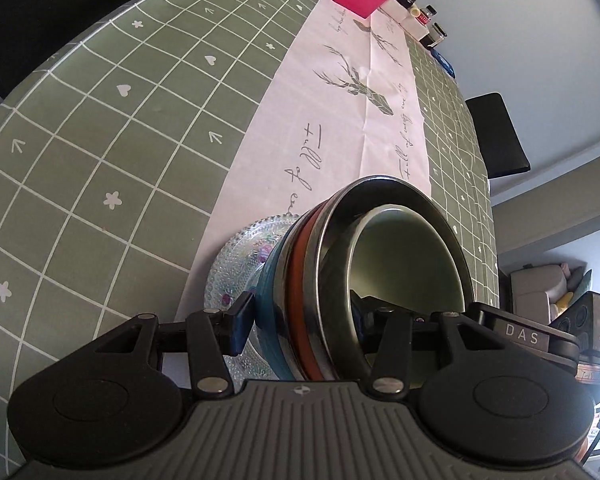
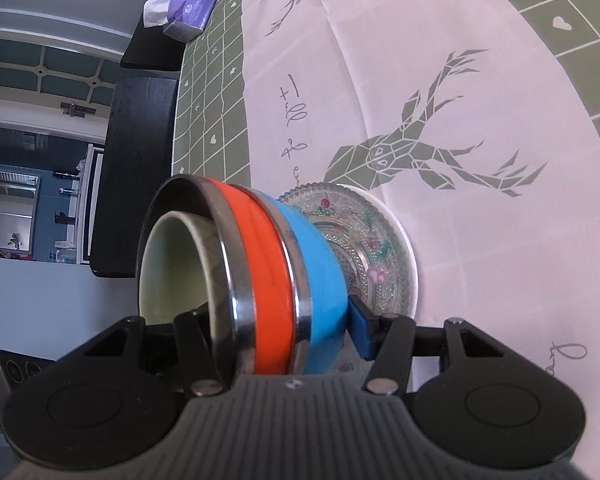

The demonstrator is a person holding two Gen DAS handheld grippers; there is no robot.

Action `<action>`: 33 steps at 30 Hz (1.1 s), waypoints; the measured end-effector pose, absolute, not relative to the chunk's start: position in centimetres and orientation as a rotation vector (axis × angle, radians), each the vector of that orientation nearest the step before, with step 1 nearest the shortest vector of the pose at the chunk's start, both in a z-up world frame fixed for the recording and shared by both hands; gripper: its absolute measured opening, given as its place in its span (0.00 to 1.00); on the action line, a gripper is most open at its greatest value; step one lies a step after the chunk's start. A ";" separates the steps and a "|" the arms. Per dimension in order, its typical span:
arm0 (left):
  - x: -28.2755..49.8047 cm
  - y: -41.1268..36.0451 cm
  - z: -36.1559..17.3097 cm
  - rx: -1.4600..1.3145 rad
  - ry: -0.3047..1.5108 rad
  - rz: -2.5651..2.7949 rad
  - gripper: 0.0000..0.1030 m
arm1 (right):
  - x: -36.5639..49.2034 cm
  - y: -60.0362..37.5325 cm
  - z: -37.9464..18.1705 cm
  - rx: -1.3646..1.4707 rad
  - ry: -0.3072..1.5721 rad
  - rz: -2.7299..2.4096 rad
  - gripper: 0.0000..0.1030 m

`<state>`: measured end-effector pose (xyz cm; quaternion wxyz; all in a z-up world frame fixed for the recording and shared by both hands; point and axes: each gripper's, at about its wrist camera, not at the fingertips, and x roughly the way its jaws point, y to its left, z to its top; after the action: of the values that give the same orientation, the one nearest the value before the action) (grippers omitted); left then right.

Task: Organize plates and bowls
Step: 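Lower the bowl stack onto the glass plate stack with both grippers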

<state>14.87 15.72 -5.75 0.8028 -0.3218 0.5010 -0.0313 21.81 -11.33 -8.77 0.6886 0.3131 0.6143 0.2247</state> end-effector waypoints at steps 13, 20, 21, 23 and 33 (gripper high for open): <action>14.7 15.8 -6.6 -0.694 1.069 -0.064 0.51 | 22.1 -11.4 -9.9 0.700 1.376 0.515 0.53; 14.6 15.5 -6.3 -0.669 1.061 -0.053 0.51 | 22.0 -11.5 -10.0 0.719 1.377 0.504 0.55; 14.6 15.5 -6.2 -0.652 1.055 -0.044 0.52 | 22.0 -11.5 -10.0 0.719 1.379 0.499 0.56; 14.6 15.4 -5.9 -0.627 1.043 -0.019 0.58 | 21.9 -11.8 -10.0 0.727 1.367 0.488 0.62; 14.3 14.9 -4.6 -0.581 0.979 -0.019 0.79 | 21.5 -12.9 -8.9 0.743 1.324 0.483 0.78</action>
<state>14.34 14.86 -4.60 0.8423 -0.2749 0.4635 -0.0091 21.51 -12.86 -8.86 0.6993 0.3335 0.5940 0.2166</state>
